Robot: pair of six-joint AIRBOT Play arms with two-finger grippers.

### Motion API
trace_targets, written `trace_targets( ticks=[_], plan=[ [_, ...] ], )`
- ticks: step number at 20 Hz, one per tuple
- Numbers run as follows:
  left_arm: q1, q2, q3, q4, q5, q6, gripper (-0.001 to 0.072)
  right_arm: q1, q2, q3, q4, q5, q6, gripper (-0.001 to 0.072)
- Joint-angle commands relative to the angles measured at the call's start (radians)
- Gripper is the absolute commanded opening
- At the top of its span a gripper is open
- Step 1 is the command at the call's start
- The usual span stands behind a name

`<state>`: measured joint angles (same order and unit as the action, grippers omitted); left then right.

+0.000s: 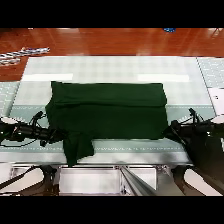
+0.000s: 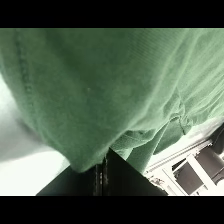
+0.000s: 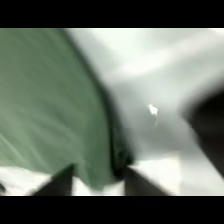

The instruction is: Fold the shirts.

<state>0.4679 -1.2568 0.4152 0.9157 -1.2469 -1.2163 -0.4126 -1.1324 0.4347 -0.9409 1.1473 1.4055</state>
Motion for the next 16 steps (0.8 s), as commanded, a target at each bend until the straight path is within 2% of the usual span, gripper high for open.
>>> trace_targets(
  ticks=[1, 2, 5, 8, 10, 16],
  plan=[
    [0.0, 0.0, 0.014, -0.013, 0.004, -0.004, 0.0024, 0.06, -0.06, 0.022, 0.159, -0.083, -0.125, 0.002],
    [0.0, 0.0, 0.032, -0.016, -0.005, -0.008, 0.0024, 0.063, -0.059, 0.043, 0.185, -0.051, -0.163, 0.0025],
    [0.0, 0.004, 0.144, -0.064, -0.05, -0.007, 0.0024, 0.062, -0.06, 0.139, 0.147, 0.038, -0.172, 0.0024],
    [-0.003, 0.0, 0.284, -0.167, -0.078, -0.007, 0.0024, 0.063, -0.062, 0.24, 0.124, 0.045, -0.142, 0.0024],
    [-0.023, -0.023, 0.377, -0.175, -0.064, -0.017, 0.0024, 0.064, -0.091, 0.313, 0.134, 0.043, -0.14, 0.0024],
    [-0.16, -0.277, 0.728, -0.175, -0.037, -0.122, 0.0024, 0.139, -0.294, 0.546, 0.187, -0.022, -0.126, 0.0024]
  ],
)
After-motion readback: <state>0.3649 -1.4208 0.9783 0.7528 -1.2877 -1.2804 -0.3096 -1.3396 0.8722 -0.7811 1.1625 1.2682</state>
